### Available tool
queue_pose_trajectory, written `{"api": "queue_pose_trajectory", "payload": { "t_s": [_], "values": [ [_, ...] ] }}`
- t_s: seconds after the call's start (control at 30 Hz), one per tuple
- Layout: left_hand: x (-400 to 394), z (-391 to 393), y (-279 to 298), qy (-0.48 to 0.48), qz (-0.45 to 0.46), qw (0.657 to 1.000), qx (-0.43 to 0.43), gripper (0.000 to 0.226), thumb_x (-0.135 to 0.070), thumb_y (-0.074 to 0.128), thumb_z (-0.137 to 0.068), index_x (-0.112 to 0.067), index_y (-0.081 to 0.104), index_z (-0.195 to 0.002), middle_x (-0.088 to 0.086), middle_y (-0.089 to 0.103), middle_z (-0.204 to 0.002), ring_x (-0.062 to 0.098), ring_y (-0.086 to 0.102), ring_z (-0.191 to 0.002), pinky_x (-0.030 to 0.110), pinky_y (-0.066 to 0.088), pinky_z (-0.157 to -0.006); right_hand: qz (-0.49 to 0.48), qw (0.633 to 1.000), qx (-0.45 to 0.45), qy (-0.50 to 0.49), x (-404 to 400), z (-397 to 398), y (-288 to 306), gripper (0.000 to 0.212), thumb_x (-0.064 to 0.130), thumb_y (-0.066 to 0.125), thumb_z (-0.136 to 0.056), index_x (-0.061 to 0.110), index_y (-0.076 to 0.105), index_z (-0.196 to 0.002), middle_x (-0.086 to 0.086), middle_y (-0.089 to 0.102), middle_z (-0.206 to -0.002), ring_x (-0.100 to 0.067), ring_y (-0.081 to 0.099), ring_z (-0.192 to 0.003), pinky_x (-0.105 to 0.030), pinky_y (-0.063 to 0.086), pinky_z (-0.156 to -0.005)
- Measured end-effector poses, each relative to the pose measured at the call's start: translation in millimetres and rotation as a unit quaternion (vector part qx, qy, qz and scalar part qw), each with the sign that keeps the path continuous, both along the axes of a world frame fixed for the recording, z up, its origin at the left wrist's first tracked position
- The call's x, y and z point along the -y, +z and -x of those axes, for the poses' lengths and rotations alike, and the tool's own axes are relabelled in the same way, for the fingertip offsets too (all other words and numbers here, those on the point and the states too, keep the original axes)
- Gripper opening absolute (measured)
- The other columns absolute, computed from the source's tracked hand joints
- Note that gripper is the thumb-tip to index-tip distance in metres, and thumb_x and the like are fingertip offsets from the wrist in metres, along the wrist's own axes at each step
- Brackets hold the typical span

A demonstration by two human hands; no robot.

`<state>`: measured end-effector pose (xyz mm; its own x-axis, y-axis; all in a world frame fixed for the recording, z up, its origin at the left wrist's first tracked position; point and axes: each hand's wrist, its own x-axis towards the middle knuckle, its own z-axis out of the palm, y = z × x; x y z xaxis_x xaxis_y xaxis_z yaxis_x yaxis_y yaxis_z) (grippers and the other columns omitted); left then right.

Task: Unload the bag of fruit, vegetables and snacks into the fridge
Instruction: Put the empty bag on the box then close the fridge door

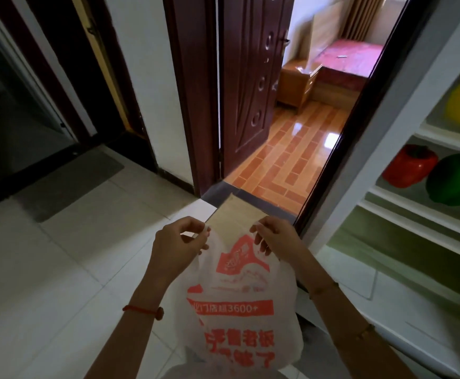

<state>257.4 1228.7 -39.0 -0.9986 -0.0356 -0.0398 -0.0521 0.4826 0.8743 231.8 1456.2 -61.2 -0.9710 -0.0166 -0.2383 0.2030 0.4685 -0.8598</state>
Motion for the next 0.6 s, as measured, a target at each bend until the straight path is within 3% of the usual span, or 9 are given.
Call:
{"api": "queue_pose_trajectory", "payload": {
  "t_s": [0.13, 0.3, 0.43, 0.5, 0.6],
  "values": [
    [20, 34, 6, -0.027, -0.004, 1.0, -0.006, 0.005, -0.024, 0.074, -0.088, -0.023, 0.069, -0.086, -0.012, 0.074, -0.087, 0.005, 0.074, -0.063, 0.036, 0.063, -0.068, 0.012, 0.999, -0.014, -0.033, 17, 24, 0, 0.023, 0.014, 0.047, -0.102, 0.003, 0.066, -0.096, -0.004, 0.064, -0.069, -0.016, 0.058, -0.053, -0.024, 0.05, -0.051],
    [44, 78, 3, -0.053, -0.005, 0.999, 0.002, 0.013, -0.021, 0.074, -0.088, -0.029, 0.066, -0.081, -0.011, 0.072, -0.085, 0.003, 0.073, -0.062, 0.026, 0.06, -0.067, -0.048, 0.995, -0.031, -0.083, 33, 52, -8, 0.021, 0.018, 0.049, -0.101, 0.009, 0.066, -0.094, 0.001, 0.063, -0.067, -0.01, 0.055, -0.052, -0.02, 0.045, -0.054],
    [48, 106, -16, -0.07, 0.009, 0.997, 0.035, 0.009, -0.022, 0.073, -0.089, -0.028, 0.066, -0.087, -0.006, 0.073, -0.089, 0.001, 0.072, -0.064, 0.01, 0.05, -0.06, -0.11, 0.987, -0.021, -0.116, 34, 76, -21, 0.022, 0.021, 0.05, -0.099, 0.009, 0.068, -0.093, 0.0, 0.067, -0.073, -0.012, 0.059, -0.061, -0.025, 0.048, -0.061],
    [46, 116, -26, -0.077, 0.003, 0.996, 0.048, 0.006, -0.023, 0.072, -0.09, -0.022, 0.068, -0.094, -0.006, 0.072, -0.092, 0.0, 0.072, -0.064, 0.009, 0.05, -0.059, -0.135, 0.983, -0.011, -0.123, 32, 92, -31, 0.023, 0.02, 0.051, -0.097, 0.006, 0.068, -0.092, -0.005, 0.069, -0.078, -0.018, 0.063, -0.068, -0.034, 0.054, -0.067],
    [37, 128, -41, -0.079, -0.015, 0.995, 0.065, 0.011, -0.023, 0.073, -0.089, -0.019, 0.069, -0.098, -0.003, 0.074, -0.098, 0.012, 0.076, -0.076, 0.021, 0.057, -0.074, -0.176, 0.976, -0.014, -0.124, 29, 117, -46, 0.027, 0.016, 0.049, -0.096, -0.007, 0.063, -0.092, -0.025, 0.065, -0.085, -0.038, 0.061, -0.076, -0.043, 0.052, -0.068]
  ]
}}
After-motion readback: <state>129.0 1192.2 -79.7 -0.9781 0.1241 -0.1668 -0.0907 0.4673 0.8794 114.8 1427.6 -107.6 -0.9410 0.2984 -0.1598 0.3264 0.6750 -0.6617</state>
